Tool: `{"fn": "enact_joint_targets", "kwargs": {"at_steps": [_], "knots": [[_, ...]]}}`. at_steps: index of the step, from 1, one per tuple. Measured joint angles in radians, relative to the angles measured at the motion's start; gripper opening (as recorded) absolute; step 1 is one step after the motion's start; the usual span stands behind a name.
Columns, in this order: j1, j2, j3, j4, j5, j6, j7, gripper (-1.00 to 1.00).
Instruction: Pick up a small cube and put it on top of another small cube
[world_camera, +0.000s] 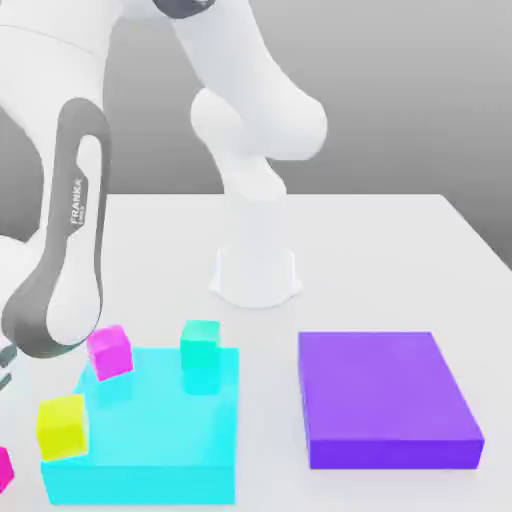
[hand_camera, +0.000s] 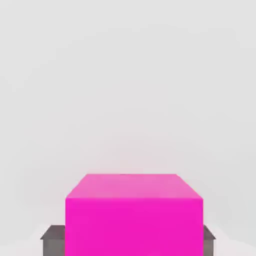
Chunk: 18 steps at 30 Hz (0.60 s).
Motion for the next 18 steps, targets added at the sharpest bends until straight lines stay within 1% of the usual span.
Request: {"fn": "enact_joint_targets", "kwargs": {"at_steps": [2,6,8,13,18], "knots": [[-0.001,0.001,0.0,0.0,0.001,0.0,0.0,-1.0],[-0.002,-0.122,0.003,-0.028,-0.004,-0.097,-0.003,-1.0],[0.01,-0.163,0.005,-0.047,-0.033,-0.128,-0.028,-1.0],[0.032,-0.26,0.026,-0.098,-0.093,-0.193,-0.124,-1.0],[0.04,-0.369,0.065,-0.151,-0.095,-0.248,-0.261,-1.0]]}}
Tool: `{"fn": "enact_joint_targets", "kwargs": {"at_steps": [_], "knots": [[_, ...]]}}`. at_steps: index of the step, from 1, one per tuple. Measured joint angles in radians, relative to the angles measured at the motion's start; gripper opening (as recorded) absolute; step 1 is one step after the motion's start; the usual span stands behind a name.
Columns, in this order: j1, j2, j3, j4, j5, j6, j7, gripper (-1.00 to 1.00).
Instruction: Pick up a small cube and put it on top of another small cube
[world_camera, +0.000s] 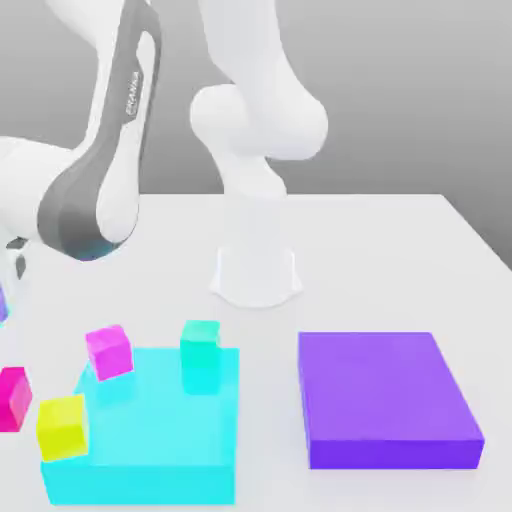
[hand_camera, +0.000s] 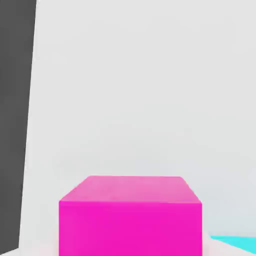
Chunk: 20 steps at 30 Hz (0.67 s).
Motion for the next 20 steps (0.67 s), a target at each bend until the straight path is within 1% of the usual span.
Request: {"fn": "enact_joint_targets", "kwargs": {"at_steps": [3,6,9,10,15,16,18,20], "knots": [[0.004,-0.071,0.026,-0.034,0.03,-0.028,-0.104,-1.0],[0.022,-0.141,0.044,-0.068,0.082,-0.05,-0.22,-1.0],[0.022,-0.081,0.045,-0.094,0.081,0.039,-0.241,-1.0],[0.023,-0.05,0.043,-0.102,0.075,0.077,-0.238,1.0],[0.023,-0.05,0.043,-0.102,0.075,0.077,-0.238,1.0],[0.024,-0.035,0.042,-0.105,0.071,0.095,-0.236,1.0],[0.023,-0.068,0.044,-0.099,0.077,0.055,-0.241,1.0],[0.023,-0.131,0.045,-0.085,0.09,-0.02,-0.251,1.0]]}}
